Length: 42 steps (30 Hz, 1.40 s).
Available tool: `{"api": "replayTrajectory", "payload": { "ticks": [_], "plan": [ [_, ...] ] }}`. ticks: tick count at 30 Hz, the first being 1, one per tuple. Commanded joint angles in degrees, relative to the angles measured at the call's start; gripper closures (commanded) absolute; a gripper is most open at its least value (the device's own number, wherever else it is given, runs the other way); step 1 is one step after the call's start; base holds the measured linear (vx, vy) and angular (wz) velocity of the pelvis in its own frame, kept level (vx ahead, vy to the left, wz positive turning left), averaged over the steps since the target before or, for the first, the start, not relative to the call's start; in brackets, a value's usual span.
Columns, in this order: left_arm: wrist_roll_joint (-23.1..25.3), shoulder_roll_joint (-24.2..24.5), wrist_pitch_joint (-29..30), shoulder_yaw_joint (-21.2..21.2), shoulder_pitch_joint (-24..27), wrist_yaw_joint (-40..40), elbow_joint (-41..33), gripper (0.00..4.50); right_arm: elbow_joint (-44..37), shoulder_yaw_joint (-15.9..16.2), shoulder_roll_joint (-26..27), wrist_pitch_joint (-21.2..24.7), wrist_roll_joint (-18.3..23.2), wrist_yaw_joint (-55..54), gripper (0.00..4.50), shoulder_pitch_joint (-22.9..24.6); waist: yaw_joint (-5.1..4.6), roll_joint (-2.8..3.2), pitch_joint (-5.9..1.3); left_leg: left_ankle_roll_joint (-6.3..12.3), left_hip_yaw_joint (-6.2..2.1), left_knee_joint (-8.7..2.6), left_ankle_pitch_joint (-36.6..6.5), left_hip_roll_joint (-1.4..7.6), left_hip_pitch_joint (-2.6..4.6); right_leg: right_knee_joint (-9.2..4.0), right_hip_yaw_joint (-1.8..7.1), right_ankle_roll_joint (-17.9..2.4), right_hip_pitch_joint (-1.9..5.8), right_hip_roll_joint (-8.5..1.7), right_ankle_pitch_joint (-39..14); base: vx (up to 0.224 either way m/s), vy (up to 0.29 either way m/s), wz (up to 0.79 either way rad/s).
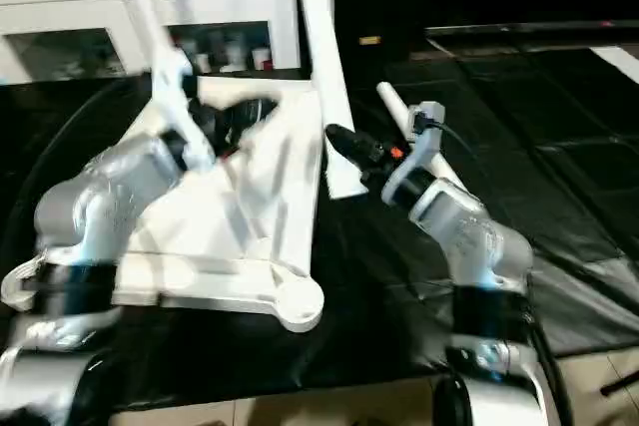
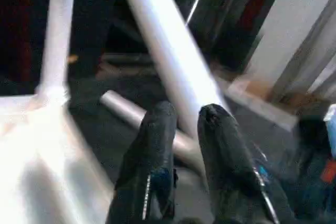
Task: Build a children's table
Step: Pick table leg
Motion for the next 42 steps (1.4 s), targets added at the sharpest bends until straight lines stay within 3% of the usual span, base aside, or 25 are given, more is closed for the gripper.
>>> {"api": "replayTrajectory", "payload": {
  "ticks": [1,4,8,10,13,16,27,31,34,36,37,42],
  "plan": [
    [-2.6,-1.2,1.7,1.5,-1.0,1.2,0.6,3.17,-2.6,0.9,-0.1,1.2,1.7,1.3,2.64,0.3,0.50,-1.18,-4.52,4.07,0.06,-3.41,-6.0,0.45,-0.18,-4.64,2.16,-9.2,4.00,-2.31,-16.7,0.000,0.000,0.00],
    [-4.3,-4.0,3.3,2.3,-2.2,2.7,1.1,2.82,-4.7,1.9,-0.2,2.5,2.7,1.9,2.64,1.2,0.82,-1.27,-4.31,4.06,0.13,-3.44,-6.0,0.47,-0.17,-5.03,2.17,-7.9,3.87,-2.32,-18.6,0.000,0.000,0.00],
    [-3.9,-5.2,3.7,1.6,-2.7,4.2,2.1,2.73,-5.8,2.8,-0.5,2.8,2.6,1.9,2.64,1.7,1.26,-1.21,-4.32,3.50,0.02,-3.58,-6.0,0.58,-0.10,-5.10,2.22,-7.2,3.83,-2.38,-18.9,0.000,0.000,0.00],
    [-3.3,-5.9,3.3,1.1,-3.0,5.8,3.2,2.39,-6.4,3.6,-0.6,3.0,2.4,1.8,2.64,2.0,1.49,-1.28,-4.32,3.24,0.01,-3.59,-5.8,0.45,-0.17,-5.20,2.21,-6.4,3.91,-2.40,-19.2,0.000,0.000,0.00],
    [-3.5,-6.9,3.1,1.7,-3.4,7.6,3.8,2.32,-7.6,4.8,-0.4,2.8,1.8,1.5,2.64,2.6,1.72,-1.27,-4.34,3.15,0.04,-3.56,-5.4,0.48,-0.20,-5.22,2.25,-6.0,3.87,-2.38,-18.9,0.000,0.000,0.00],
    [-4.0,-7.8,4.2,2.0,-3.5,9.0,3.6,1.91,-8.5,6.8,0.3,-1.5,-2.1,-1.1,2.65,3.0,1.84,-1.31,-4.40,2.87,-0.06,-3.61,-5.0,0.59,-0.29,-5.13,2.21,-6.0,3.86,-2.52,-18.3,0.000,0.000,0.00],
    [-2.4,-8.6,1.4,4.1,-4.2,16.3,7.5,1.90,-8.6,11.9,-0.3,-8.9,-8.4,-1.2,2.65,3.3,1.61,-1.28,-4.39,3.33,-0.13,-3.65,-5.4,0.52,-0.29,-5.14,2.19,-5.4,3.95,-2.38,-17.3,0.000,0.000,0.00],
    [-1.6,-8.5,0.6,3.9,-4.1,17.3,7.9,1.90,-8.9,13.0,-0.5,-9.3,-9.0,-0.8,2.65,3.6,1.66,-1.23,-4.43,3.73,-0.14,-3.68,-5.0,0.67,-0.26,-4.95,2.26,-6.5,3.95,-2.43,-15.6,0.000,0.000,0.00],
    [-2.2,-8.8,0.4,4.2,-4.3,17.3,8.0,1.90,-9.5,15.5,-1.6,-9.7,-10.9,0.3,2.65,4.2,1.68,-1.16,-4.52,4.01,-0.14,-3.55,-4.0,0.73,-0.26,-4.66,2.32,-7.8,4.01,-2.43,-12.7,0.000,0.000,0.00],
    [-3.1,-9.2,0.4,4.4,-4.5,17.1,7.8,1.90,-9.5,16.3,-1.6,-10.3,-11.6,0.4,2.65,4.5,1.67,-1.51,-4.60,4.44,-0.07,-3.48,-3.4,0.68,-0.37,-4.55,2.38,-8.2,4.16,-2.52,-11.8,0.000,0.000,0.00],
    [-3.1,-9.2,0.4,4.4,-4.5,17.1,7.8,2.19,-9.5,16.4,-1.6,-10.3,-11.6,0.4,2.65,4.5,1.72,-1.46,-4.57,4.58,-0.07,-3.45,-3.4,0.65,-0.43,-4.53,2.36,-8.2,4.16,-2.58,-12.1,0.000,0.000,0.00],
    [-4.0,-10.2,-0.1,4.9,-4.5,18.3,7.2,2.51,-8.3,19.0,-2.2,-11.5,-13.9,-0.2,2.65,4.5,1.63,-1.12,-4.41,4.62,-0.03,-3.47,-4.7,0.71,-0.33,-4.89,2.31,-8.1,3.94,-2.51,-14.1,0.000,0.000,0.00]
  ]
}}
